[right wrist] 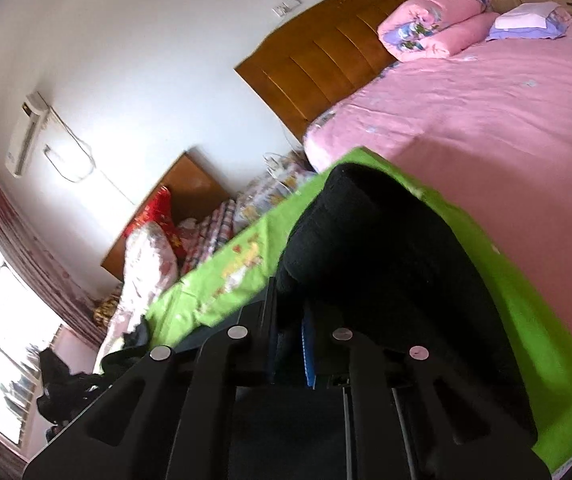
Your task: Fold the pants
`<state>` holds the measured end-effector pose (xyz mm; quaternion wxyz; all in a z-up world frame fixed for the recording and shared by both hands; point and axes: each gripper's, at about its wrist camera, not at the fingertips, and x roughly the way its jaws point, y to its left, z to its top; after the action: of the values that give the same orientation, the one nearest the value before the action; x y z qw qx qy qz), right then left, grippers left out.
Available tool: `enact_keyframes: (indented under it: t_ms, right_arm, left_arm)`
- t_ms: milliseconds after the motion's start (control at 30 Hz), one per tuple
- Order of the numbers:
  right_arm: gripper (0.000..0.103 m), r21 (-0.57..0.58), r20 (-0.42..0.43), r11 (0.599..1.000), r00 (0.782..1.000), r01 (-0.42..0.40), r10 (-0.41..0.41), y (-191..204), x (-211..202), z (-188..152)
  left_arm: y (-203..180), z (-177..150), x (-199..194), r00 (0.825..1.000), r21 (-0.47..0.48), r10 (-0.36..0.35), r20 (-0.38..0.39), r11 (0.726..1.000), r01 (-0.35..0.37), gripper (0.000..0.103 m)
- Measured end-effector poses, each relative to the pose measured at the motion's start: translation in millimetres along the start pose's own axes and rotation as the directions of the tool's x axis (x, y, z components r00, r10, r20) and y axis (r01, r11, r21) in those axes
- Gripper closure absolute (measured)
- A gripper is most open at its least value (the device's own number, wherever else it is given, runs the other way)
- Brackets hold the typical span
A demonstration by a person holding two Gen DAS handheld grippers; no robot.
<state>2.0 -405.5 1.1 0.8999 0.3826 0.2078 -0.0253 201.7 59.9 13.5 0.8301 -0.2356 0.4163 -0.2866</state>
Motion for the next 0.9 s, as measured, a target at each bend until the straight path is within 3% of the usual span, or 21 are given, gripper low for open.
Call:
enact_keyframes:
  t_ms: [67,133,200,300,400,433,667,733,800,833,900]
  right_arm:
    - [0.091,-0.007,0.018,0.999,0.999,-0.039,0.039,4.6,-14.6,3.7]
    - [0.092,-0.001,0.027,0.997,0.997,-0.076,0.076,2.0,-37.3,-2.4]
    - [0.092,0.031,0.008,0.995,0.996,-0.09,0.09,-13.5,-61.3,-23.5]
    - [0.092,0.057,-0.061,0.998,0.997,-0.039,0.042,-38.5,-77.0,-64.9]
    - [0.092,0.099,-0.167,0.992,0.984,0.078,-0.061,-74.2,-71.5,-103.9]
    - [0.092,0.138,-0.177,0.988,0.983,0.074,-0.049,-86.4,-70.7,-111.3]
    - [0.092,0.092,-0.118,0.996,0.993,0.019,-0.008,-67.6,-82.3,-94.1]
    - [0.092,0.079,-0.134,0.996,0.991,0.041,-0.031,-70.1,-80.9,-93.2]
    - [0.092,0.097,-0.175,0.992,0.983,0.08,-0.062,-82.0,-67.5,-97.9]
    - [0.1,0.12,-0.175,0.99,0.983,0.076,-0.054,-93.6,-64.7,-103.4]
    - [0.101,0.164,-0.154,0.985,0.988,0.052,-0.026,-100.5,-69.2,-107.5]
  left_arm:
    - [-14.8,2.6,-44.6,0.996,0.051,-0.045,0.077,0.998,0.041,0.093]
    - [-20.0,-9.2,-68.4,0.994,0.089,-0.077,0.076,0.994,0.071,0.092]
    - [-18.1,-34.6,-80.3,0.996,0.111,-0.086,0.039,0.991,0.081,0.091]
    - [8.3,-90.9,-82.9,0.999,0.135,-0.037,-0.035,0.99,0.042,0.09]
    - [54.3,-138.6,-48.8,0.986,0.034,0.001,-0.168,0.999,0.005,0.09]
    - [63.8,-145.7,-39.2,0.981,0.016,0.02,-0.192,1.0,-0.017,0.09]
    - [44.9,-144.5,-55.5,0.994,0.132,0.054,-0.098,0.99,-0.041,0.09]
    - [43.2,-149.8,-62.0,0.994,0.159,0.076,-0.074,0.985,-0.064,0.09]
    - [49.4,-152.5,-55.3,0.992,0.145,0.078,-0.098,0.987,-0.063,0.089]
    - [54.4,-151.2,-49.0,0.99,0.123,0.073,-0.119,0.991,-0.058,0.089]
    - [57.0,-149.1,-45.0,0.99,0.092,0.057,-0.13,0.995,-0.046,0.086]
